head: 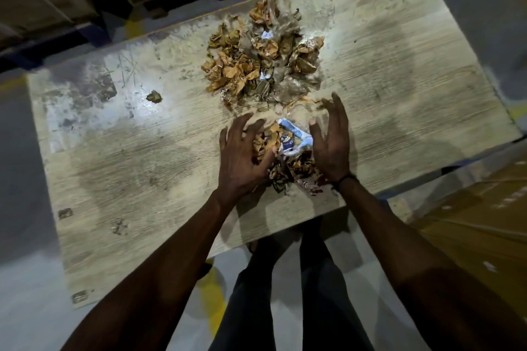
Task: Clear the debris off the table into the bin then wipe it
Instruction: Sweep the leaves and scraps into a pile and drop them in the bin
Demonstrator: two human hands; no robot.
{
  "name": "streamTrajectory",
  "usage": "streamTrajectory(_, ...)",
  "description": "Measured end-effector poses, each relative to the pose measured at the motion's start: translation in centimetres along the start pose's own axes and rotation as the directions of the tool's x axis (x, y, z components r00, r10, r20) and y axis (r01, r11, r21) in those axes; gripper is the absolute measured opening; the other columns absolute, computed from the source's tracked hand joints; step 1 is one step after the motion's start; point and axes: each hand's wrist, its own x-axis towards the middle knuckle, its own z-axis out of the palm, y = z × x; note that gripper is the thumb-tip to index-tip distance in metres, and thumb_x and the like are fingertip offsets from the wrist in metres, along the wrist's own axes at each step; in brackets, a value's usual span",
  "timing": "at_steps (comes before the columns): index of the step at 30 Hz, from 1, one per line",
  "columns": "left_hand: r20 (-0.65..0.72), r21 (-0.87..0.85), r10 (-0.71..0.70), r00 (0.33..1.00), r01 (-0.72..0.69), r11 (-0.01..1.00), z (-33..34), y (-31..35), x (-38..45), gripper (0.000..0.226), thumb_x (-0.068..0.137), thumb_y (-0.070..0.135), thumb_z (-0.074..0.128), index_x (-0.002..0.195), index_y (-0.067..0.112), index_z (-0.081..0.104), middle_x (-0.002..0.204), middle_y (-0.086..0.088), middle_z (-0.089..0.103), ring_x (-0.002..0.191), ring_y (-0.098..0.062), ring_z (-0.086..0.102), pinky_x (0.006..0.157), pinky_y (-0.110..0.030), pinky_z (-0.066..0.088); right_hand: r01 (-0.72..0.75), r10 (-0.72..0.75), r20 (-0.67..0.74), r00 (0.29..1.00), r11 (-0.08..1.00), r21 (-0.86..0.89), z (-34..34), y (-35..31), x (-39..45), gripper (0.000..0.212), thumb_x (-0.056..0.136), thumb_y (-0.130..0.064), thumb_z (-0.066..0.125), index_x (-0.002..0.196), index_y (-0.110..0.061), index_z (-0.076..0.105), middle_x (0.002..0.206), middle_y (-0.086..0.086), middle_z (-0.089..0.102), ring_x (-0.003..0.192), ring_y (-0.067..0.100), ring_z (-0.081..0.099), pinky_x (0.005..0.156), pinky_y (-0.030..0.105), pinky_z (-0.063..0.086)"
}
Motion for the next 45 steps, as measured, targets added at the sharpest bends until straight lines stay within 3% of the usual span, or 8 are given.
streamTrajectory(9,0.004,-0.115,-0.05,0.999,0.051,0.992,3.3,1.5,0.7,0.056,0.103,0.048,0.056,0.153,0.024,0.045,0.164,-0.002,0.036,0.15,-0.019,0.034,0.12,-0.038,0.03,0.075,-0.06,0.24,0.969,0.996,-0.054,0.8,2.4,1.0,0.05,0.108,-0.03,0.045,0.152,-0.007,0.051,0.162,0.008,0.045,0.155,0.025,0.032,0.126,0.049,0.027)
streamTrajectory(13,0.002,-0.075,-0.03,1.0,0.03,0.997,2.1,1.0,0.8,0.057,0.102,0.057,0.05,0.149,0.025,0.05,0.163,-0.002,0.037,0.15,-0.023,0.035,0.122,-0.05,0.027,-0.026,0.03,0.26,0.965,1.0,-0.018,-0.3,1.8,-1.3,0.048,0.108,-0.03,0.045,0.151,-0.011,0.053,0.159,0.007,0.048,0.154,0.02,0.034,0.125,0.046,0.029)
streamTrajectory(24,0.08,-0.046,0.077,0.994,-0.074,0.996,0.6,-1.2,3.2,0.058,0.099,0.063,0.049,0.146,0.03,0.054,0.158,0.005,0.047,0.149,-0.018,0.039,0.123,-0.059,0.019,-0.178,0.163,0.119,0.979,0.975,0.133,-2.0,1.8,-7.8,0.061,0.105,-0.054,0.047,0.157,-0.02,0.043,0.158,0.004,0.049,0.15,0.028,0.041,0.117,0.06,0.038)
streamTrajectory(28,0.123,-0.113,0.131,0.984,-0.118,0.987,2.2,-0.8,4.0,0.057,0.101,0.06,0.049,0.148,0.029,0.054,0.159,0.006,0.047,0.15,-0.017,0.038,0.12,-0.053,0.029,-0.22,0.219,0.023,0.975,0.974,0.045,0.8,0.1,-9.0,0.07,0.104,-0.052,0.044,0.158,-0.009,0.04,0.165,0.009,0.039,0.156,0.023,0.029,0.127,0.039,0.025)
streamTrajectory(32,0.071,-0.242,0.062,0.996,-0.043,0.969,3.4,-0.1,2.6,0.054,0.105,0.053,0.048,0.151,0.025,0.053,0.16,0.005,0.047,0.153,-0.016,0.035,0.123,-0.047,0.033,-0.321,0.326,-0.071,0.943,0.944,0.075,3.7,-2.1,-7.9,0.075,0.102,-0.057,0.038,0.159,-0.008,0.039,0.166,0.013,0.033,0.156,0.021,0.024,0.125,0.026,0.019)
streamTrajectory(38,-0.056,-0.48,-0.081,0.995,0.045,0.876,4.8,2.7,0.5,0.05,0.108,0.04,0.045,0.15,0.015,0.053,0.153,-0.001,0.056,0.142,-0.016,0.051,0.111,-0.046,0.046,-0.251,0.271,-0.182,0.945,0.96,0.125,6.1,-3.4,-5.9,0.058,0.105,-0.045,0.041,0.144,-0.004,0.059,0.141,0.018,0.05,0.132,0.026,0.049,0.112,0.021,0.036)
streamTrajectory(42,-0.101,-0.67,-0.238,0.966,0.112,0.734,5.4,3.8,0.2,0.045,0.111,0.03,0.042,0.151,0.011,0.053,0.152,-0.001,0.057,0.141,-0.014,0.053,0.113,-0.042,0.047,-0.208,0.27,-0.19,0.944,0.934,0.292,7.2,-3.8,-5.0,0.046,0.109,-0.034,0.04,0.136,-0.005,0.063,0.141,0.01,0.055,0.131,0.022,0.055,0.106,0.036,0.05)
streamTrajectory(45,-0.091,-0.771,-0.335,0.938,0.147,0.62,5.5,4.2,0.7,0.042,0.112,0.026,0.042,0.15,0.012,0.054,0.153,0.002,0.057,0.143,-0.013,0.051,0.116,-0.044,0.045,-0.223,0.307,-0.114,0.945,0.858,0.462,7.5,-4.1,-4.8,0.04,0.11,-0.023,0.043,0.139,-0.003,0.061,0.144,0.009,0.061,0.135,0.018,0.057,0.107,0.026,0.048)
